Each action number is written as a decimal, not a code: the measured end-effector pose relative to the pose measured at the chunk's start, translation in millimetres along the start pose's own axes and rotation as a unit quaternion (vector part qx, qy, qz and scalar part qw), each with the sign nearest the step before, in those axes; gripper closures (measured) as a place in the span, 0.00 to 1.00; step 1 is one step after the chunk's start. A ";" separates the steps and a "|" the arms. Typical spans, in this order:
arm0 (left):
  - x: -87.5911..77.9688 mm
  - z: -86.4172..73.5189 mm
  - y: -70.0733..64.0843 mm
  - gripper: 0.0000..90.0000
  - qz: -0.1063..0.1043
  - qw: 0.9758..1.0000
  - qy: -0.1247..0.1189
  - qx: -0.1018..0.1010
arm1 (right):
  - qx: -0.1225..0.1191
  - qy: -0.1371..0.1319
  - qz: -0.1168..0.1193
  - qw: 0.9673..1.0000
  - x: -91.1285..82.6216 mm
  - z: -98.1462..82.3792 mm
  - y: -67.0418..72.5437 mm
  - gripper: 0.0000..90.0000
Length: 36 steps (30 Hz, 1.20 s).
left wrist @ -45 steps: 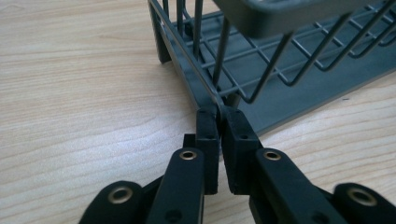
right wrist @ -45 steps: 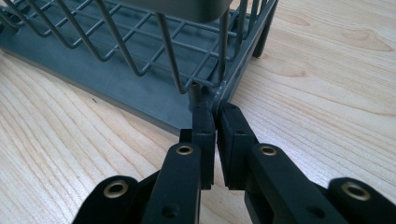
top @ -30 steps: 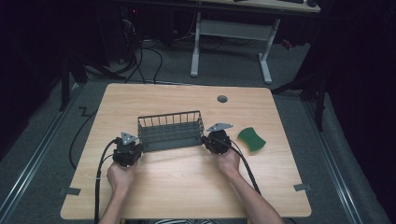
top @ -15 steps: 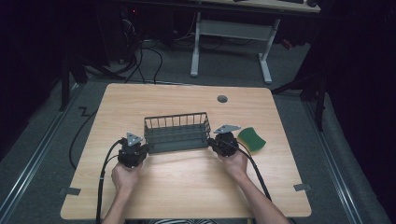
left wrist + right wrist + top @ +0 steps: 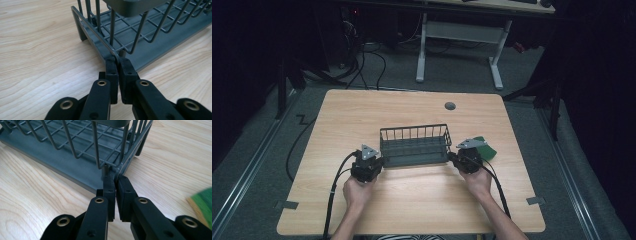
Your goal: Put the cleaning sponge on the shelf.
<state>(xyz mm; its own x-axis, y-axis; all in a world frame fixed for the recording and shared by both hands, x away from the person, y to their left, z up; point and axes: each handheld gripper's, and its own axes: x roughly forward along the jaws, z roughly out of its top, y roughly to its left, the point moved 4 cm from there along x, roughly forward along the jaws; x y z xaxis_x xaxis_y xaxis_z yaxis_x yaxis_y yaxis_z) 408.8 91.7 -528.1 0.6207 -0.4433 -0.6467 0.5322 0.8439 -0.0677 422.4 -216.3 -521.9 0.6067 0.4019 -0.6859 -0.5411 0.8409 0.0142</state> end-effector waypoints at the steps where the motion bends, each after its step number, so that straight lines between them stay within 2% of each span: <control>1: 0.5 0.2 -2.0 0.97 -0.002 1.000 0.000 0.002 | 0.000 0.002 -0.001 1.000 -2.0 -2.3 -1.0 0.96; 5: 2.9 0.6 -12.7 0.97 -0.006 1.000 0.002 0.015 | 0.010 0.001 -0.002 1.000 -9.3 -15.8 -4.5 0.96; 14: 0.9 -4.2 -26.4 0.97 -0.016 1.000 -0.002 0.018 | 0.013 -0.005 -0.002 1.000 -24.3 -30.1 -6.7 0.96; 24: -0.6 -9.8 -33.3 0.96 -0.019 0.999 0.003 0.028 | 0.011 -0.002 0.003 1.000 -29.9 -39.5 -5.6 0.96; 26: -1.2 -10.1 -33.2 0.96 -0.021 0.999 0.003 0.029 | 0.013 -0.003 0.007 1.000 -30.0 -39.7 -5.6 0.91; 27: -1.5 -10.4 -33.2 0.88 -0.021 0.999 0.001 0.031 | 0.015 -0.007 0.012 1.000 -29.7 -39.2 -4.6 0.78; 28: -2.2 -10.6 -33.1 0.80 -0.025 0.999 -0.003 0.028 | 0.019 -0.010 0.014 1.000 -29.0 -39.2 -4.3 0.71; 29: -3.1 -11.0 -32.7 0.80 -0.026 0.999 -0.005 0.025 | 0.019 -0.010 0.014 1.000 -29.0 -39.2 -4.3 0.71; 30: -4.3 -11.6 -31.7 0.73 -0.024 0.999 -0.006 0.025 | 0.026 -0.010 0.020 0.999 -28.8 -39.5 -4.3 0.68; 31: -5.7 -12.4 -30.7 0.61 -0.023 0.999 -0.008 0.023 | 0.028 -0.018 0.019 0.999 -30.0 -41.0 -5.2 0.62; 32: -7.1 -13.4 -29.4 0.55 -0.024 0.999 -0.010 0.021 | 0.030 -0.020 0.016 0.999 -31.4 -42.0 -5.7 0.60; 33: -8.7 -14.3 -27.5 0.51 -0.024 0.999 -0.012 0.019 | 0.031 -0.023 0.015 0.999 -33.0 -43.2 -6.9 0.59; 34: -10.0 -15.7 -26.5 0.51 -0.030 0.999 -0.011 0.013 | 0.031 -0.023 0.015 0.999 -33.0 -43.2 -6.9 0.59; 35: -12.7 -18.3 -24.0 0.44 -0.036 0.999 -0.011 0.008 | 0.033 -0.031 0.011 0.999 -37.9 -46.3 -8.8 0.58; 36: -12.7 -18.3 -24.0 0.42 -0.036 0.999 -0.011 0.008 | 0.033 -0.031 0.011 0.999 -37.9 -46.3 -8.8 0.58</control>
<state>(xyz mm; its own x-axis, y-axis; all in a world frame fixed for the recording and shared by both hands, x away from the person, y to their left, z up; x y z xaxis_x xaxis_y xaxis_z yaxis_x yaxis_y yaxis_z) 377.6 82.6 -532.2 0.5930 -0.5093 -0.6236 0.5853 0.8046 -0.1005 377.2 -255.7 -529.7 0.6307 0.4405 -0.6388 -0.5165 0.8527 0.0781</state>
